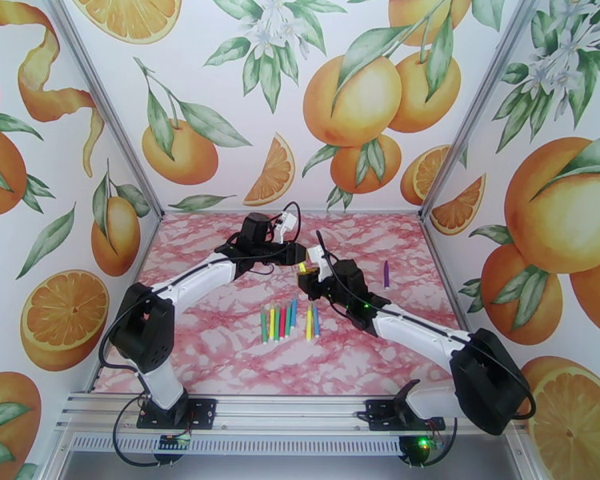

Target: Open the pen caps

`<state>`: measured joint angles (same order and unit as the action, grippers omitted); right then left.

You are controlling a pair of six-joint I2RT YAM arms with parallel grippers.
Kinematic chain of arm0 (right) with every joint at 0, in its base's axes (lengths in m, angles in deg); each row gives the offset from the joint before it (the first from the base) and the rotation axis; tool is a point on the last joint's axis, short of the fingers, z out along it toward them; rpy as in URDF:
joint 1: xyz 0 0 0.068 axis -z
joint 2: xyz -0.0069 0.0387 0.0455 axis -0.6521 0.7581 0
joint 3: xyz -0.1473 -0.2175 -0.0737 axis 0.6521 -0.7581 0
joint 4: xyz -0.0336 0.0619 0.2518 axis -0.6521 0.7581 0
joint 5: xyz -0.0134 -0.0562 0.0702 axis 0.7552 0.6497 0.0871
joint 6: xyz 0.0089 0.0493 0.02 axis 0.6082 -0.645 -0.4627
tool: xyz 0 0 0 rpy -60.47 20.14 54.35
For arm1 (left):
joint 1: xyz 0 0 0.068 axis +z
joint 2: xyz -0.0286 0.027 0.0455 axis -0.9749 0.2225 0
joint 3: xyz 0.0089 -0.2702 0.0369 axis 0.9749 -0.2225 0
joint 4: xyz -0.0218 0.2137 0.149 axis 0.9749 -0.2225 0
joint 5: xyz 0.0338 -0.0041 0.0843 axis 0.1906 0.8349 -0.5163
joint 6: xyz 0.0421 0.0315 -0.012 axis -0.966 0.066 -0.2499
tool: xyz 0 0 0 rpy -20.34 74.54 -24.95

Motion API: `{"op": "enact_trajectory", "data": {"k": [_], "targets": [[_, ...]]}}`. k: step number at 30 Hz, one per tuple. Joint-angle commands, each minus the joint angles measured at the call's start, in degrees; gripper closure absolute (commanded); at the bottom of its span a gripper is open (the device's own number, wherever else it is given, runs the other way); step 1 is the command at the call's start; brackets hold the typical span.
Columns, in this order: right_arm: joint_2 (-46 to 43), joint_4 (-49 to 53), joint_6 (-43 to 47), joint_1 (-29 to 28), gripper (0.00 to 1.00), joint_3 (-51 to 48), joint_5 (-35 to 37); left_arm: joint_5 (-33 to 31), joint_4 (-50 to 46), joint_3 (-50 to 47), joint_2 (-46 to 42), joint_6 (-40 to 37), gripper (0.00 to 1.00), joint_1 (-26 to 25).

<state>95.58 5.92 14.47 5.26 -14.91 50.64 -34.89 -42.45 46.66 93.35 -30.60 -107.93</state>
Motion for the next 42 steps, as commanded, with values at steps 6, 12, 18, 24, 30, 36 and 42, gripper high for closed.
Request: {"op": "enact_trajectory", "data": {"k": [6, 12, 18, 24, 30, 36, 42], "targets": [[-3.0, 3.66, 2.31, -0.51, 1.0, -2.8, -2.34, -15.65, 4.17, 3.89, 1.28, -0.67, 1.0, 5.37], [-2.61, 3.35, 2.05, -0.49, 1.0, -3.22, -2.56, -16.26, 4.37, 4.24, 1.45, -0.45, 1.0, 6.3], [-3.03, 3.18, 2.07, -0.43, 1.0, -3.24, -1.01, -18.52, -2.77, 5.94, 1.04, -4.56, 1.0, 6.96], [-2.27, 5.07, 2.42, -0.33, 1.0, -1.82, 4.4, -23.72, -11.33, 5.91, -0.51, -10.12, 1.0, 7.23], [-1.17, 8.37, 2.12, 0.37, 1.0, 0.98, 9.26, -29.11, -17.85, 5.74, -1.71, -15.1, 1.0, 7.54], [0.64, 13.66, 0.81, 2.42, 1.0, 4.23, 14.27, -35.84, -22.76, 5.41, -2.55, -18.72, 1.0, 8.15], [2.66, 19.13, -0.31, 5.09, 1.0, 7.21, 18.94, -42.09, -26.97, 4.29, -3.43, -21.27, 1.0, 9.56]]}}
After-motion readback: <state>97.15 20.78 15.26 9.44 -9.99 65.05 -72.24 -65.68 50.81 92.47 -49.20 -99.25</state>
